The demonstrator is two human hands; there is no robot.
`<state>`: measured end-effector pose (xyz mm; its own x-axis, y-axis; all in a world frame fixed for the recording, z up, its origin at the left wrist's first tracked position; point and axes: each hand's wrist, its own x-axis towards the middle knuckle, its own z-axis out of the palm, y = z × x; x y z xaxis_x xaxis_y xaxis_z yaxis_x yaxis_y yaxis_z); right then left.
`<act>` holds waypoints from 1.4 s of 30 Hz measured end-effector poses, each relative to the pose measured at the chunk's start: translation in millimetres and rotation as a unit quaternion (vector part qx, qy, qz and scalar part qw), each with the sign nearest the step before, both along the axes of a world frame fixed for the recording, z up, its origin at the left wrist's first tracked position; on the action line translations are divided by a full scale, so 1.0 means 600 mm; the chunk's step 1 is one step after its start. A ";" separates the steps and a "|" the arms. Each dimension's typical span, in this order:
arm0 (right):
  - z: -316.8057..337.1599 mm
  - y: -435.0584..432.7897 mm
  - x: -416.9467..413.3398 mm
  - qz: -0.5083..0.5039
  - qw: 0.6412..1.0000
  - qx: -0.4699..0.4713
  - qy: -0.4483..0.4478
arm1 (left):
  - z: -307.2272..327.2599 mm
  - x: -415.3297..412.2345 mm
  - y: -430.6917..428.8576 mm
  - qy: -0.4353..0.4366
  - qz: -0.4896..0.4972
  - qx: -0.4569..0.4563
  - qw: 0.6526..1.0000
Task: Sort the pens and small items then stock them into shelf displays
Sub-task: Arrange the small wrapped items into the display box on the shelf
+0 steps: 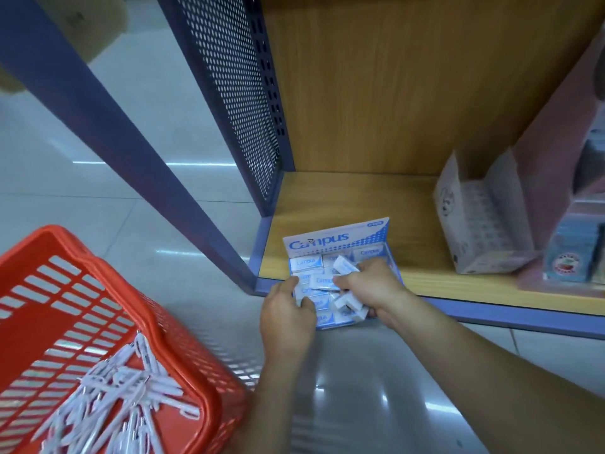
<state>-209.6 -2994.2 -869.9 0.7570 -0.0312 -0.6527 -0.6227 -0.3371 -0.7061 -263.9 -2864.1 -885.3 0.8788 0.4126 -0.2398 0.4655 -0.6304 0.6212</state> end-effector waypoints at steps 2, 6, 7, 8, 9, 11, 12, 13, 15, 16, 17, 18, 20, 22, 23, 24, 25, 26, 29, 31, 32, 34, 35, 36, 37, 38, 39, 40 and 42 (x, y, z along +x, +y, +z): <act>-0.007 0.008 0.004 -0.011 1.000 0.006 0.002 | -0.005 -0.004 -0.004 -0.021 -0.005 -0.015 1.000; -0.014 0.022 0.008 -0.026 0.999 0.027 0.005 | -0.009 0.007 -0.003 -0.047 -0.025 -0.010 0.999; -0.016 0.026 0.008 -0.030 0.999 0.028 0.002 | -0.009 0.011 -0.002 -0.044 -0.024 -0.005 0.999; -0.017 0.029 0.007 -0.034 0.999 0.022 -0.005 | -0.010 0.015 -0.001 -0.043 -0.022 0.001 0.999; -0.018 0.031 0.007 -0.041 0.999 0.014 -0.015 | -0.011 0.018 0.001 -0.044 -0.019 0.007 0.999; -0.015 0.031 0.005 -0.059 0.998 0.013 -0.033 | -0.015 0.022 0.003 -0.055 -0.010 0.014 0.998; -0.013 0.029 0.004 -0.069 0.997 0.020 -0.039 | -0.016 0.023 0.004 -0.061 -0.007 0.015 0.998; -0.009 0.026 0.004 -0.077 0.996 0.028 -0.041 | -0.018 0.022 0.004 -0.067 -0.007 0.015 0.998; -0.003 0.022 0.001 -0.086 0.995 0.046 -0.032 | -0.026 0.020 0.005 -0.086 -0.009 0.015 0.996; -0.001 0.020 0.000 -0.084 0.995 0.052 -0.026 | -0.029 0.018 0.006 -0.096 -0.009 0.017 0.995; -0.001 0.018 -0.001 -0.079 0.995 0.057 -0.020 | -0.032 0.017 0.006 -0.102 -0.007 0.018 0.995; -0.001 0.017 -0.002 -0.074 0.995 0.065 -0.013 | -0.034 0.016 0.005 -0.106 -0.003 0.019 0.994; -0.001 0.017 -0.002 -0.064 0.994 0.085 0.003 | -0.035 0.016 0.005 -0.105 0.003 0.016 0.994; 0.001 0.016 -0.002 -0.049 0.994 0.095 0.013 | -0.034 0.018 0.004 -0.102 0.009 0.013 0.995; 0.002 0.015 -0.002 -0.041 0.995 0.095 0.014 | -0.033 0.018 0.003 -0.100 0.011 0.009 0.995; 0.003 0.015 -0.003 -0.033 0.995 0.093 0.012 | -0.032 0.020 0.002 -0.097 0.014 0.002 0.995; 0.003 0.014 -0.005 -0.028 0.996 0.090 0.008 | -0.032 0.021 0.002 -0.095 0.016 -0.008 0.995; 0.002 0.013 -0.007 -0.026 0.996 0.085 0.002 | -0.032 0.023 0.004 -0.093 0.015 -0.021 0.995; 0.001 0.004 -0.012 -0.031 0.996 0.088 -0.012 | -0.028 0.028 0.013 -0.090 0.015 -0.054 0.994; 0.001 -0.004 -0.012 -0.018 0.993 0.114 -0.013 | -0.017 0.028 0.019 -0.126 0.054 -0.073 0.988; 0.003 -0.008 -0.012 -0.010 0.991 0.134 -0.009 | -0.008 0.026 0.018 -0.149 0.080 -0.101 0.980; 0.009 -0.012 -0.011 0.002 0.984 0.177 0.003 | 0.014 0.024 0.012 -0.166 0.094 -0.196 0.962; 0.015 -0.013 -0.011 0.009 0.981 0.196 0.007 | 0.024 0.024 0.008 -0.159 0.081 -0.238 0.955; 0.019 -0.013 -0.011 0.015 0.978 0.210 0.011 | 0.033 0.025 0.003 -0.149 0.064 -0.269 0.949; 0.025 -0.013 -0.013 0.021 0.975 0.220 0.014 | 0.040 0.025 -0.001 -0.141 0.052 -0.293 0.944; 0.029 -0.013 -0.014 0.022 0.973 0.230 0.018 | 0.044 0.025 -0.003 -0.140 0.052 -0.315 0.937; 0.033 -0.014 -0.016 0.016 0.970 0.243 0.021 | 0.047 0.024 -0.005 -0.143 0.062 -0.338 0.928; 0.035 -0.015 -0.017 0.001 0.967 0.255 0.028 | 0.048 0.023 -0.005 -0.150 0.079 -0.364 0.916; 0.036 -0.019 -0.016 -0.037 0.962 0.264 0.049 | 0.049 0.018 -0.004 -0.169 0.106 -0.412 0.889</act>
